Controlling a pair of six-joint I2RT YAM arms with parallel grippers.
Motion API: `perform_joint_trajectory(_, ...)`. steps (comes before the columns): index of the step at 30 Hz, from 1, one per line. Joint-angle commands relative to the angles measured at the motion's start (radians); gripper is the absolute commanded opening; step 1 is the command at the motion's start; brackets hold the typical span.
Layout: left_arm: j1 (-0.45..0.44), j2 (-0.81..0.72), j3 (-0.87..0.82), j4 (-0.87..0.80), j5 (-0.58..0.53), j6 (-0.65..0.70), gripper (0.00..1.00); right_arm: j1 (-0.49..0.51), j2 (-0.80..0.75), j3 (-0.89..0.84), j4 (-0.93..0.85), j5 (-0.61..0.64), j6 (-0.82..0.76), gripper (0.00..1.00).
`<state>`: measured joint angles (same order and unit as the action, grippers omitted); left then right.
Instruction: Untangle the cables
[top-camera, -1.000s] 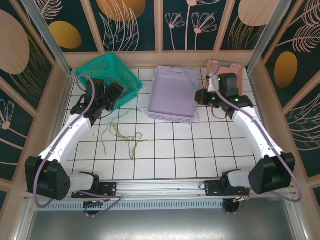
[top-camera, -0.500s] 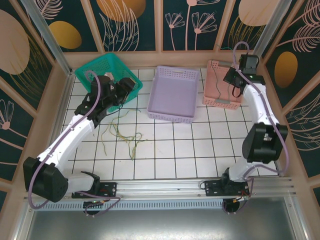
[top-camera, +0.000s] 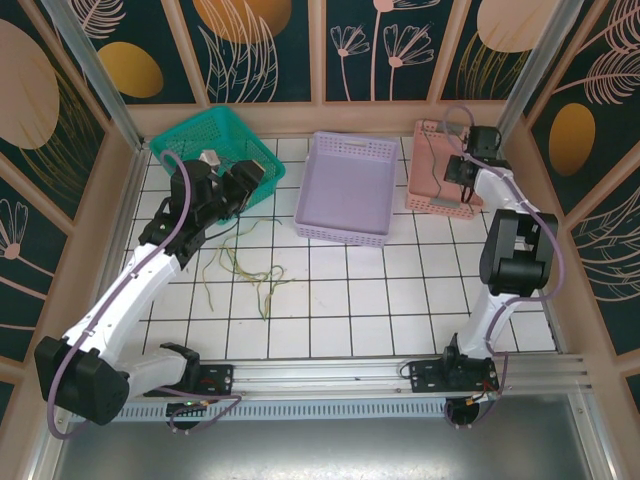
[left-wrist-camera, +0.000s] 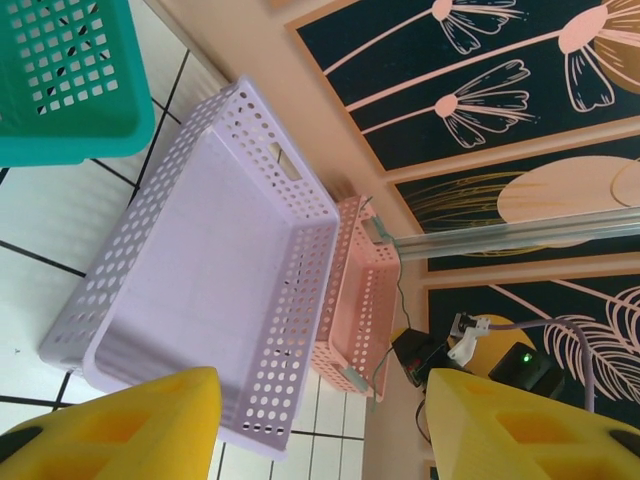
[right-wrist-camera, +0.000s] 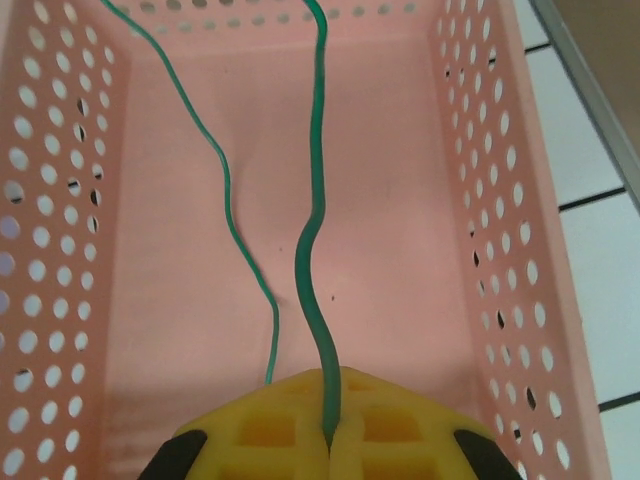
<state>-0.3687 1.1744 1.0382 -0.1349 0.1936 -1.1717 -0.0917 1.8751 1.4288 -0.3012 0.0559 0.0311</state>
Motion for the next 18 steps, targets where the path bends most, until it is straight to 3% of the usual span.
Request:
perform_joint_trajectory(1,-0.006,-0.016,-0.015,-0.001,-0.016,-0.003,0.57,-0.006,-0.047,-0.064,0.059,-0.018,-0.013,0.0)
perform_joint_trajectory(7,-0.006,0.003,-0.005,0.009,-0.013,-0.003,0.57,-0.013,-0.033,-0.091,0.046,-0.036,-0.029,0.0)
perform_joint_trajectory(14,-0.004,0.028,0.009,-0.014,-0.013,0.001,0.57,-0.038,0.052,0.009,-0.031,-0.083,0.007,0.01)
perform_joint_trajectory(18,-0.005,0.028,0.012,-0.186,-0.087,-0.024,0.57,-0.037,0.076,0.1,-0.068,-0.113,0.005,0.15)
